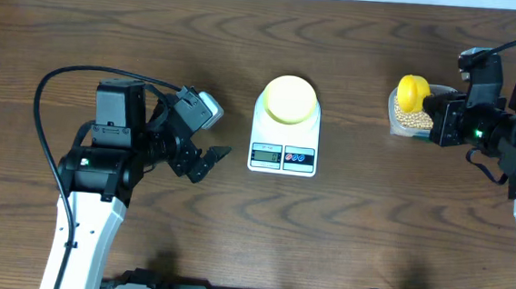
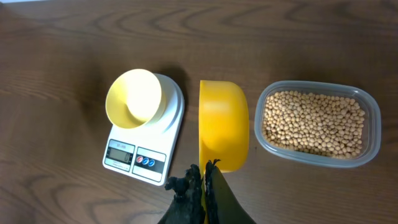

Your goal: Scoop item into bowl and weigh 50g on scale

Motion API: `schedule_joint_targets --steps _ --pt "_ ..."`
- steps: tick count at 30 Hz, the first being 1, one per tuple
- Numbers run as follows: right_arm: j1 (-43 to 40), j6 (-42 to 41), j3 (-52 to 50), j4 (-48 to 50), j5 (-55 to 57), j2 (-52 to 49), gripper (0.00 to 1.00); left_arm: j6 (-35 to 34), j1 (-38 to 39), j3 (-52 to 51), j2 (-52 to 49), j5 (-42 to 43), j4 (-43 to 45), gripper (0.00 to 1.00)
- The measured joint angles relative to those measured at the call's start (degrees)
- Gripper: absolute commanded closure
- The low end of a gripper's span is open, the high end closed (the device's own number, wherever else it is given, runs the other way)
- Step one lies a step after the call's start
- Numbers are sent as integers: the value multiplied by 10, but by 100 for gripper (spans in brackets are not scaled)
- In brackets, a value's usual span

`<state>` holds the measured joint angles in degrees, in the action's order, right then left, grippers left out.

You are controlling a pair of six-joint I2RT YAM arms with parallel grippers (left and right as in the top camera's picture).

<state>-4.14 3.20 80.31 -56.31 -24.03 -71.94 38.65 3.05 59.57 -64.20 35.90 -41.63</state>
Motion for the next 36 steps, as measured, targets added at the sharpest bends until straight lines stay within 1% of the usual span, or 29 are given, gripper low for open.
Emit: schedule_joint_targets --steps 36 --pt "-3 -13 0 16 -8 0 99 2 0 0 0 0 0 2"
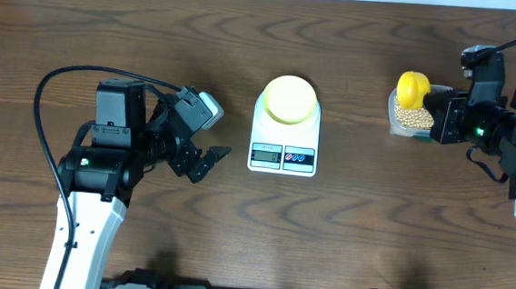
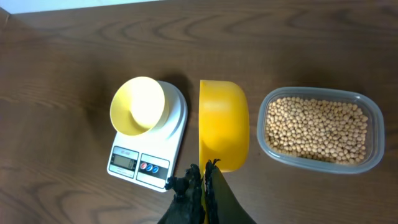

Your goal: Scoop item into bowl and weigh 50g on scale

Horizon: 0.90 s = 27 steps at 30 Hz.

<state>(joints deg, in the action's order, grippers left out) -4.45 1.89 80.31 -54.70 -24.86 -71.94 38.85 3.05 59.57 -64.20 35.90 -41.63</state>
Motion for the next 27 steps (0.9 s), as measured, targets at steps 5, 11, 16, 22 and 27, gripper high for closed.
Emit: schedule_joint_targets --steps 5,11,16,22,27 --pt "0 0 0 4 1 0 99 0 0 0 0 0 0 2" --pt "0 0 0 3 2 0 99 0 0 0 0 0 0 3" --pt "0 0 0 3 2 0 99 0 0 0 0 0 0 2" --pt "0 -2 0 3 2 0 99 0 0 0 0 0 0 2" --pt "0 -2 0 -6 3 0 99 0 0 0 0 0 0 2"
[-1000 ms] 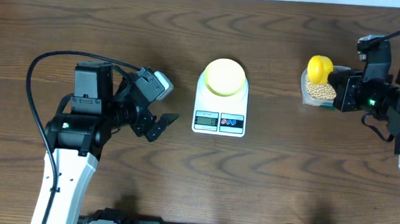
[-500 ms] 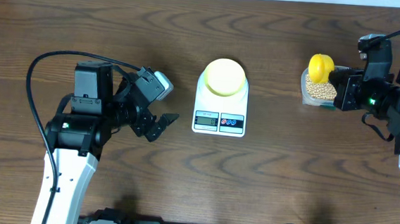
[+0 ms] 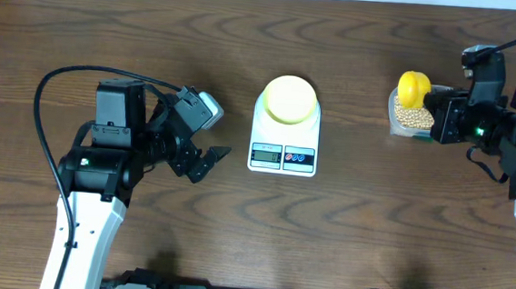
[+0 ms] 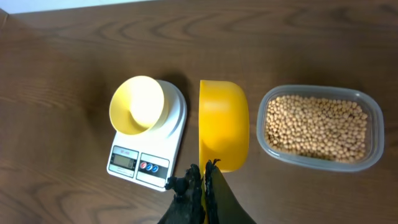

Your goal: Scoop item into bowl and weigh 50g on scale

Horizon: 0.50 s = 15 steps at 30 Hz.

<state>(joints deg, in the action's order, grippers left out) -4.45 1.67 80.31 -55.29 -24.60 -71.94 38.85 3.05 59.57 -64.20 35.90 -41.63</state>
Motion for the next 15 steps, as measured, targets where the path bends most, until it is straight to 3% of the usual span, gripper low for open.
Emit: schedule_joint_targets --steps 15 --pt "-1 -2 0 -19 35 0 99 0 0 0 0 0 0 2"
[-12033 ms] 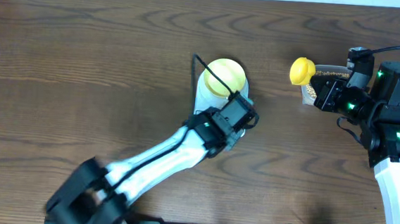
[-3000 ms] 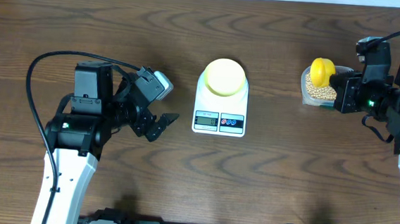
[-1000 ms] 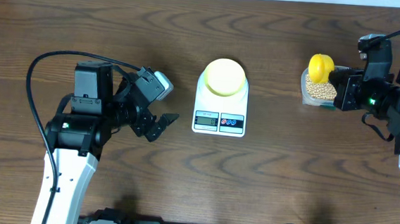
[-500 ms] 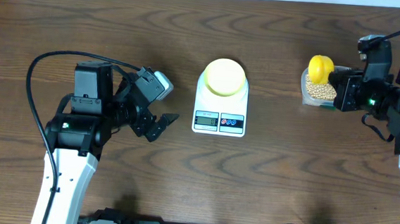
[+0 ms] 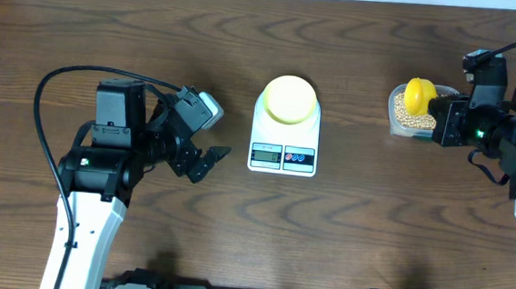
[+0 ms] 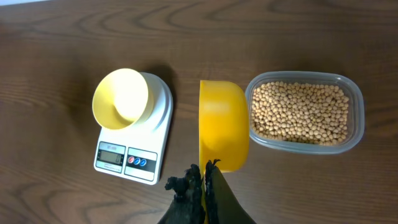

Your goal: Scoop item into bowl and weigh 50g on scale

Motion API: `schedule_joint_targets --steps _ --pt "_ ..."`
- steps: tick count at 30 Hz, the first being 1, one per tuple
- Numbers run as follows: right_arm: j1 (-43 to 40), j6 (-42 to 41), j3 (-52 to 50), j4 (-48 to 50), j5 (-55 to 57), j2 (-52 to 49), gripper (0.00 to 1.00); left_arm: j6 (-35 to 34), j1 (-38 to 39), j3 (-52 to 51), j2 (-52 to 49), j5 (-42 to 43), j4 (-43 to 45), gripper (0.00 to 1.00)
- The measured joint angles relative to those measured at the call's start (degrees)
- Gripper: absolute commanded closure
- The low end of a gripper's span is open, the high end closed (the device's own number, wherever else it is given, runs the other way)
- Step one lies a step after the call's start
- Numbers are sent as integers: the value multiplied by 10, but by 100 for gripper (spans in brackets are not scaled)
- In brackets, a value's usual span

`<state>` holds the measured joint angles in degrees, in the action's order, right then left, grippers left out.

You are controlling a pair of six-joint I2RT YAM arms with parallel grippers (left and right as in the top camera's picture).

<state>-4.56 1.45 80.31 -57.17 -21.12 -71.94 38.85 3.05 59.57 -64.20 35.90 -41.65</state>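
My right gripper [image 6: 206,167] is shut on the handle of a yellow scoop [image 6: 222,132], held on its side in the air; overhead the scoop [image 5: 418,94] hangs over the left part of the bean container. The clear container of soybeans [image 6: 303,112] sits on the table just right of the scoop, also in the overhead view [image 5: 407,117]. A yellow bowl [image 5: 288,98] stands on the white digital scale [image 5: 283,152] at table centre; the right wrist view shows the bowl [image 6: 122,98] and the scale [image 6: 129,163] left of the scoop. My left gripper [image 5: 210,159] is open, left of the scale.
Dark wooden table [image 5: 342,241]. A black rail runs along the front edge. The left arm's cable [image 5: 72,72] loops over the left side.
My right gripper with the scoop has shifted slightly right, so the scoop now sits over the container's left part. The left arm has not moved.
All along my right gripper held the yellow scoop on its side by the bean container. It drifted a little back, then now a little right over the container's edge. The bowl, the scale and the left arm stayed where they were.
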Motion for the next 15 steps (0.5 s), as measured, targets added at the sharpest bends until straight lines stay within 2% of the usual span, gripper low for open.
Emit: schedule_joint_targets --steps 15 --pt "0 -10 0 7 9 0 99 0 0 0 0 0 0 2"
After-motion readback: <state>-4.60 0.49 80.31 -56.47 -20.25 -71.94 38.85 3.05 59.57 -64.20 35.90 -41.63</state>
